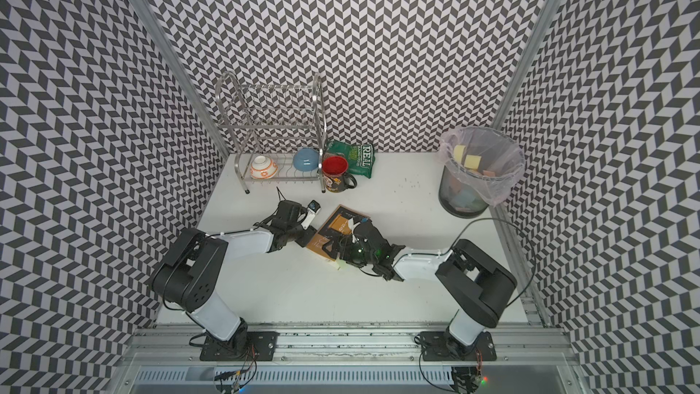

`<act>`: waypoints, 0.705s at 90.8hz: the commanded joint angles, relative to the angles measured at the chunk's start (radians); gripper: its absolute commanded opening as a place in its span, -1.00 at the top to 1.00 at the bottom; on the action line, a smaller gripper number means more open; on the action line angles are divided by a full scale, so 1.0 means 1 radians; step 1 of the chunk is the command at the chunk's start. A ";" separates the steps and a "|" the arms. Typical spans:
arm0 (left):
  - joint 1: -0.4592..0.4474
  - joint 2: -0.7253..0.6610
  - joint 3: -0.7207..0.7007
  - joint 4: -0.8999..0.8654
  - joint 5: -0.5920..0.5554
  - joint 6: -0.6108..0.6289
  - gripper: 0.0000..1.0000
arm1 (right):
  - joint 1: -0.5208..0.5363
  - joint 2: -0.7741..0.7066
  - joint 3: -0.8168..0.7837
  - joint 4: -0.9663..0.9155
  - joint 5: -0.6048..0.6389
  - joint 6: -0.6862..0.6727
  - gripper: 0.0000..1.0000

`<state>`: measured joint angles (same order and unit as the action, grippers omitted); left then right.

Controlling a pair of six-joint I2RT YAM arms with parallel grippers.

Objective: Peel off the used sticky note
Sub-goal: Open the book at the center of the board.

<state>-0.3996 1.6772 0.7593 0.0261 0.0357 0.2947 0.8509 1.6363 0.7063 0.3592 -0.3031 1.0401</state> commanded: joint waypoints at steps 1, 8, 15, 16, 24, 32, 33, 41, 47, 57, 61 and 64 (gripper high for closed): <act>-0.018 0.022 -0.032 -0.077 0.021 0.010 0.12 | 0.008 -0.037 0.034 0.020 -0.001 -0.016 -0.79; -0.018 0.023 -0.032 -0.078 0.022 0.010 0.12 | 0.007 -0.046 0.035 0.011 0.000 -0.017 -0.79; -0.018 0.022 -0.032 -0.078 0.021 0.010 0.12 | 0.008 -0.054 0.034 0.004 -0.001 -0.019 -0.79; -0.018 0.022 -0.034 -0.078 0.021 0.010 0.12 | 0.007 -0.055 0.034 0.003 -0.001 -0.019 -0.79; -0.018 0.021 -0.034 -0.078 0.021 0.010 0.12 | 0.007 -0.061 0.034 -0.004 0.001 -0.022 -0.79; -0.018 0.023 -0.033 -0.077 0.021 0.010 0.13 | 0.008 -0.062 0.035 -0.011 0.004 -0.024 -0.79; -0.018 0.023 -0.033 -0.077 0.021 0.010 0.13 | 0.008 -0.061 0.035 -0.011 0.004 -0.025 -0.79; -0.017 0.021 -0.035 -0.077 0.021 0.010 0.13 | 0.007 -0.061 0.033 -0.008 -0.002 -0.023 -0.79; -0.018 0.022 -0.033 -0.076 0.021 0.010 0.13 | 0.008 -0.066 0.032 -0.008 -0.004 -0.024 -0.79; -0.018 0.023 -0.032 -0.076 0.021 0.011 0.14 | 0.006 -0.071 0.035 -0.016 0.004 -0.031 -0.79; -0.018 0.022 -0.032 -0.077 0.021 0.010 0.14 | 0.007 -0.069 0.037 -0.018 0.005 -0.035 -0.79; -0.018 0.024 -0.032 -0.076 0.020 0.011 0.14 | 0.006 -0.065 0.039 -0.019 0.007 -0.036 -0.79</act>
<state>-0.4019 1.6772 0.7582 0.0261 0.0387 0.2947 0.8509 1.5970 0.7151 0.3141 -0.3035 1.0279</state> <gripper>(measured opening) 0.430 0.894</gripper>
